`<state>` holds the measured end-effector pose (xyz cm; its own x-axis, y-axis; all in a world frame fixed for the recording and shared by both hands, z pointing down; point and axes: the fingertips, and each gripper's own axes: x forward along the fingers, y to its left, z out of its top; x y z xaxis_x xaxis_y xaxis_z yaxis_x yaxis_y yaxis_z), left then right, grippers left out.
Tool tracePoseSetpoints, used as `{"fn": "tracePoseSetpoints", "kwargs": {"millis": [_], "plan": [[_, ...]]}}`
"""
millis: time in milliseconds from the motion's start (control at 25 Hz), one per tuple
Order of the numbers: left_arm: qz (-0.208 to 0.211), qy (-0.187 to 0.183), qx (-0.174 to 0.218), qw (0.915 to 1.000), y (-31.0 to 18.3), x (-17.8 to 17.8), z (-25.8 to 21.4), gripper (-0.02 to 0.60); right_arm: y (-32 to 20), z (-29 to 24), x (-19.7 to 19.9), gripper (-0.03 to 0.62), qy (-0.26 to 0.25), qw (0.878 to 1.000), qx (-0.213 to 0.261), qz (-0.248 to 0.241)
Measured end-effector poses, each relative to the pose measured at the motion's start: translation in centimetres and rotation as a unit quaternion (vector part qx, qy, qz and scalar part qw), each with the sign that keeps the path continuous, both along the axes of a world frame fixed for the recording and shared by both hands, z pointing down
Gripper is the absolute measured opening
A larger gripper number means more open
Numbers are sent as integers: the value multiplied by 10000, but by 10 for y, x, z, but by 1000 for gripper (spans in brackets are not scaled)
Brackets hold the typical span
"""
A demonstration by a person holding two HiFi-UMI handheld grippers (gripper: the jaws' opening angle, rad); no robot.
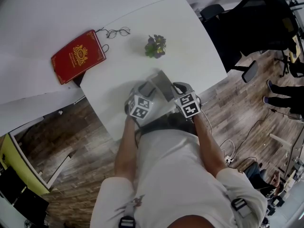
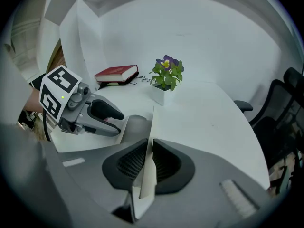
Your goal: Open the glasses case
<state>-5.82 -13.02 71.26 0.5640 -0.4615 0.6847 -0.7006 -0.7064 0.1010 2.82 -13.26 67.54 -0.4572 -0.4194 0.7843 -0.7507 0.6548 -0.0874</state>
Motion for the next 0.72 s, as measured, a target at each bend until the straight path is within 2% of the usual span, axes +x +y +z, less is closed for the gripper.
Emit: {"fn": "tracePoseSetpoints", "kwargs": {"millis": [720], "plan": [[-69, 8, 11, 10000, 1, 0, 3, 207, -6, 3, 11, 29, 68, 9999, 35, 130]]}}
